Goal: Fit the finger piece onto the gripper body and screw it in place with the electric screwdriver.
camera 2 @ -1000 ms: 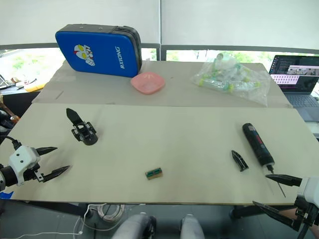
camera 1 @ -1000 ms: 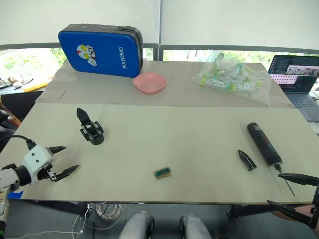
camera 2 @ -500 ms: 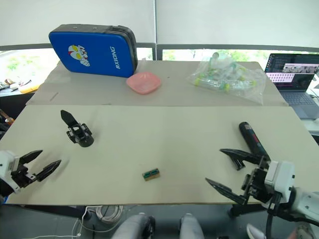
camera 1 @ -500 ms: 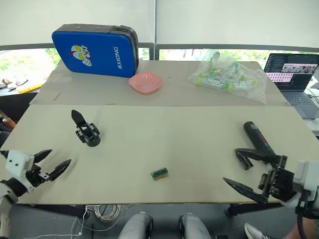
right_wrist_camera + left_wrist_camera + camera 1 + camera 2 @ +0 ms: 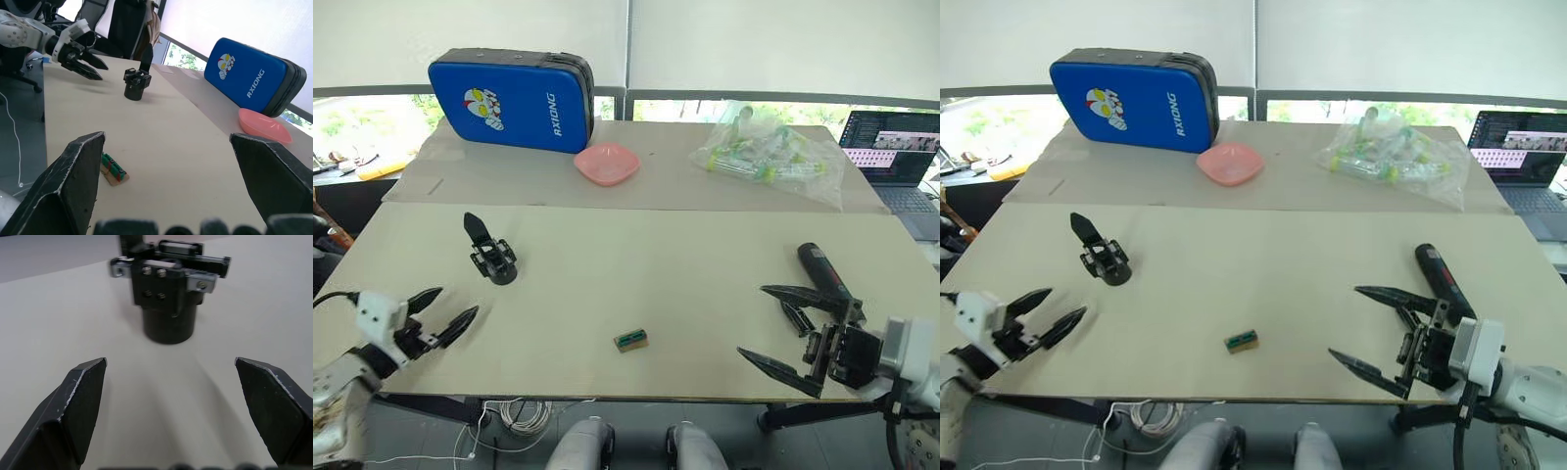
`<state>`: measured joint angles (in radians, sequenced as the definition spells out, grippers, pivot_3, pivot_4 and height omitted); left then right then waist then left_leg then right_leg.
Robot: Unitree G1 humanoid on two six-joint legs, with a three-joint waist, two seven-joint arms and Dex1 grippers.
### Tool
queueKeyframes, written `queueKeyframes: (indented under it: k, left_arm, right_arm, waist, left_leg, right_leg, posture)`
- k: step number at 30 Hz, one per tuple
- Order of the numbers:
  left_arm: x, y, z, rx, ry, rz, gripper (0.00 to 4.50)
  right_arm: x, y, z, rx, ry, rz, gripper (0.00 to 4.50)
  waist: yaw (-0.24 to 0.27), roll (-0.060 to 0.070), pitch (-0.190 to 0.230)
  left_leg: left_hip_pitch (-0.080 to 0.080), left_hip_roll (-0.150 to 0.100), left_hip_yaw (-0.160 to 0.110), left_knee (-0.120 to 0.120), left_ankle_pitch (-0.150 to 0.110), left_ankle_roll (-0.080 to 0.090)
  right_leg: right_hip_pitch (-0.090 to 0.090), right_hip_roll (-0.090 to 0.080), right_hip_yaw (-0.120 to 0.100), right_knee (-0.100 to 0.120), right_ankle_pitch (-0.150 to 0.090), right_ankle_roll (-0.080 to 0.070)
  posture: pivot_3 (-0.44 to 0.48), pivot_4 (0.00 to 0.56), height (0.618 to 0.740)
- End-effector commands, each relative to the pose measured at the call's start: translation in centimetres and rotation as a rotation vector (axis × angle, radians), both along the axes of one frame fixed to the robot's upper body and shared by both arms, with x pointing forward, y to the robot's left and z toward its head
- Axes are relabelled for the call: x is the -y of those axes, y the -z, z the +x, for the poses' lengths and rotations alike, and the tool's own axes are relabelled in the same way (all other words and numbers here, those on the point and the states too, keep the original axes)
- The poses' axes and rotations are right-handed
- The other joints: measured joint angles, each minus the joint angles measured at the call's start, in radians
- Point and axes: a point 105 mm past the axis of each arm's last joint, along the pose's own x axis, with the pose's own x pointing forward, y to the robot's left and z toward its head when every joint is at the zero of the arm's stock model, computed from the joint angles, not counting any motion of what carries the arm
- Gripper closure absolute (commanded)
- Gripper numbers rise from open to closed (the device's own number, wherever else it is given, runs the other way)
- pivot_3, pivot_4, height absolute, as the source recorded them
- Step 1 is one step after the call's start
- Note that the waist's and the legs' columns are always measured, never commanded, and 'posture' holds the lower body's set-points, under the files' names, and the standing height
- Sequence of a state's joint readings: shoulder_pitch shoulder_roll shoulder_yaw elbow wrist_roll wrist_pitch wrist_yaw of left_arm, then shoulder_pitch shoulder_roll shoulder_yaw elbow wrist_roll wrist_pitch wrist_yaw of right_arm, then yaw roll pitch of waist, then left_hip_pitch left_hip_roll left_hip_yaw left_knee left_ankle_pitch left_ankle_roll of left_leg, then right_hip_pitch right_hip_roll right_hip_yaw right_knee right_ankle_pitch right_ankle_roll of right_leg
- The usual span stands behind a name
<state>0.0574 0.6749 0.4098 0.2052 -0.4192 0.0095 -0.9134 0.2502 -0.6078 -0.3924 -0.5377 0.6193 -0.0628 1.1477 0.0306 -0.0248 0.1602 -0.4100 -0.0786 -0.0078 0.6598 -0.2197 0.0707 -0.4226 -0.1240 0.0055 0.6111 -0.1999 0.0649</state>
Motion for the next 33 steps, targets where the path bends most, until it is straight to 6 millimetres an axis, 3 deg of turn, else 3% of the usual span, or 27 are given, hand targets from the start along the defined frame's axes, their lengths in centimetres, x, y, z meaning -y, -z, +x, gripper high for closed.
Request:
queueKeyframes:
  k: [1, 8, 13, 18, 21, 24, 28, 31, 33]
  left_arm:
    - [0.2, 0.2, 1.4, 0.022, -0.004, 0.021, 0.06]
    - [1.9, 0.4, 5.4, 0.033, 0.014, 0.038, 0.06]
    - [2.3, 0.6, 6.9, 0.021, 0.026, 0.029, 0.06]
    - [3.8, 1.3, 7.8, -0.004, 0.093, 0.029, 0.06]
    - [3.8, 1.8, 7.8, -0.031, 0.104, 0.041, 0.85]
    - [3.2, 2.1, 7.5, -0.047, 0.108, 0.072, 2.10]
    - [2.5, 1.9, 7.2, -0.030, 0.110, 0.081, 2.11]
    - [4.0, -0.3, 7.7, 0.076, 0.174, 0.016, 2.11]
    - [7.1, -1.9, 8.1, 0.140, 0.295, 0.007, 2.11]
  right_arm:
    - [-0.4, -0.4, -0.2, 0.035, -0.030, 0.008, 0.00]
    - [-0.5, -0.4, -0.1, 0.038, -0.003, 0.004, 0.00]
    - [-0.8, -0.4, -0.4, 0.029, 0.012, 0.003, 0.00]
    - [-0.8, -0.6, -0.6, 0.031, 0.045, 0.000, 0.00]
    - [-0.7, -0.6, -0.7, 0.031, 0.056, -0.002, 0.00]
    - [-0.8, -0.7, -0.8, 0.034, 0.062, -0.003, 0.00]
    - [-0.8, -0.8, -0.9, 0.036, 0.070, -0.005, 0.00]
    - [-0.7, -0.8, -0.9, 0.036, 0.076, -0.007, 0.00]
    - [-0.5, -0.8, -1.0, 0.029, 0.077, -0.011, 0.00]
  waist:
    - [-0.002, 0.000, 0.000]
    - [0.004, 0.000, 0.000]
    - [0.006, 0.000, 0.000]
    - [0.007, 0.000, 0.000]
    - [0.008, 0.000, 0.000]
    - [0.008, 0.000, 0.000]
    - [0.003, 0.001, -0.001]
    - [0.001, 0.000, 0.000]
    - [0.005, 0.000, 0.000]
  left_leg:
    - [0.000, 0.001, 0.000, 0.000, 0.000, -0.001]
    - [0.000, 0.002, 0.001, 0.000, -0.001, -0.001]
    - [0.000, 0.002, 0.001, 0.000, 0.000, -0.001]
    - [0.001, 0.003, 0.002, 0.000, 0.000, -0.001]
    - [0.002, 0.003, 0.003, 0.000, 0.000, -0.002]
    - [0.002, 0.003, 0.003, 0.000, 0.000, -0.001]
    - [0.003, 0.004, 0.004, 0.000, 0.000, -0.001]
    - [0.003, 0.005, 0.005, 0.000, -0.001, -0.001]
    - [0.002, 0.005, 0.005, 0.000, -0.001, -0.001]
  right_leg:
    - [0.000, 0.001, 0.000, 0.000, 0.000, 0.000]
    - [0.000, 0.002, 0.000, 0.000, 0.002, -0.002]
    - [0.000, 0.006, 0.000, 0.000, 0.003, -0.002]
    - [0.000, 0.006, 0.002, 0.000, 0.003, -0.002]
    - [0.000, 0.004, 0.002, 0.000, 0.004, -0.002]
    - [0.001, 0.003, 0.002, 0.000, 0.004, -0.002]
    - [0.000, 0.003, 0.003, 0.000, 0.004, -0.002]
    - [0.000, 0.004, 0.004, 0.000, 0.004, -0.002]
    - [0.000, 0.004, 0.004, 0.000, 0.004, -0.002]
  posture:
    - [0.000, 0.150, 0.740]
    - [0.000, 0.150, 0.740]
    - [0.000, 0.150, 0.740]
    - [0.000, 0.150, 0.740]
    - [0.000, 0.150, 0.740]
    - [0.000, 0.150, 0.740]
    - [0.000, 0.150, 0.740]
    - [0.000, 0.150, 0.740]
    - [0.000, 0.150, 0.740]
